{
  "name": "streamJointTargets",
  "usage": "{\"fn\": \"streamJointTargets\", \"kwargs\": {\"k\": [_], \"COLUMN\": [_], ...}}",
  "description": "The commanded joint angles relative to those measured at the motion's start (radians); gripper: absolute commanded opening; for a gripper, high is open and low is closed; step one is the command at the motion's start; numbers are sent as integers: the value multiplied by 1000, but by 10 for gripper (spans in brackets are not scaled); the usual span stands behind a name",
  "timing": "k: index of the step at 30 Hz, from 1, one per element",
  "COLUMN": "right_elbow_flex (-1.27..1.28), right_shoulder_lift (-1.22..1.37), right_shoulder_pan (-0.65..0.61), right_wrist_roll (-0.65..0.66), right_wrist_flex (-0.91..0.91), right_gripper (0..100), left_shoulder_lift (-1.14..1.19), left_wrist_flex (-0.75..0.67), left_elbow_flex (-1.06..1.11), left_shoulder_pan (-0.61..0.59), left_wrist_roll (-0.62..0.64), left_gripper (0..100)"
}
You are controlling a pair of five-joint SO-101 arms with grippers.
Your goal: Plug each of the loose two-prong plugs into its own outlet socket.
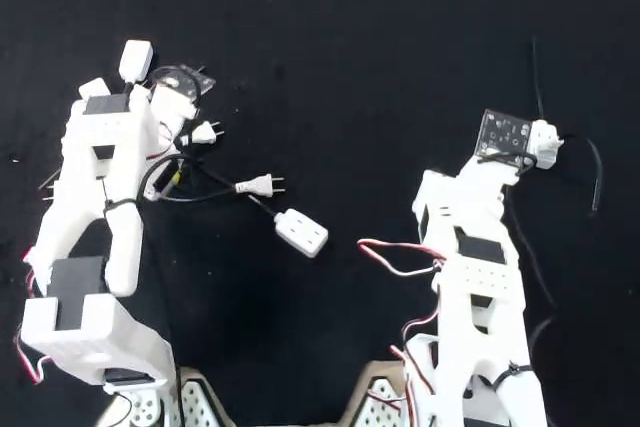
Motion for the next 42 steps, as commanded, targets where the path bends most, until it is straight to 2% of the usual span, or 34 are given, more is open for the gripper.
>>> {"fn": "streamJointTargets", "kwargs": {"k": [1, 4, 10, 14, 16, 19, 20, 21, 23, 30, 34, 38, 42], "right_elbow_flex": [-61, -61, -61, -61, -61, -62, -62, -62, -62, -62, -62, -67, -67], "right_shoulder_lift": [-36, -36, -36, -36, -36, -36, -36, -36, -36, -35, -35, -36, -36], "right_shoulder_pan": [18, 18, 18, 18, 18, 18, 18, 18, 18, 18, 18, 71, 130], "right_wrist_roll": [-6, -6, -5, -5, -5, -5, -5, -5, -5, -5, -6, -18, -110], "right_wrist_flex": [14, 14, 14, 14, 14, 14, 14, 14, 14, 14, 12, 14, 12], "right_gripper": [181, 181, 181, 181, 181, 181, 181, 181, 181, 181, 181, 181, 181], "left_shoulder_lift": [-14, 32, 133, 187, 180, 146, 132, 117, 91, -87, -210, -304, -371], "left_wrist_flex": [-3, -12, -150, -181, -161, -75, -44, -14, 31, 152, 175, 172, 169], "left_elbow_flex": [-1, 21, 24, 19, 7, -22, -28, -31, -35, -30, -31, -31, -31], "left_shoulder_pan": [7, 5, 4, 12, 12, 10, 12, 13, 21, 84, 185, 355, 538], "left_wrist_roll": [-170, -261, -265, -262, -259, -259, -258, -258, -258, -250, -150, -15, 80], "left_gripper": [166, 299, 225, 215, 189, 37, 19, 48, 23, 30, 30, 30, 30]}}
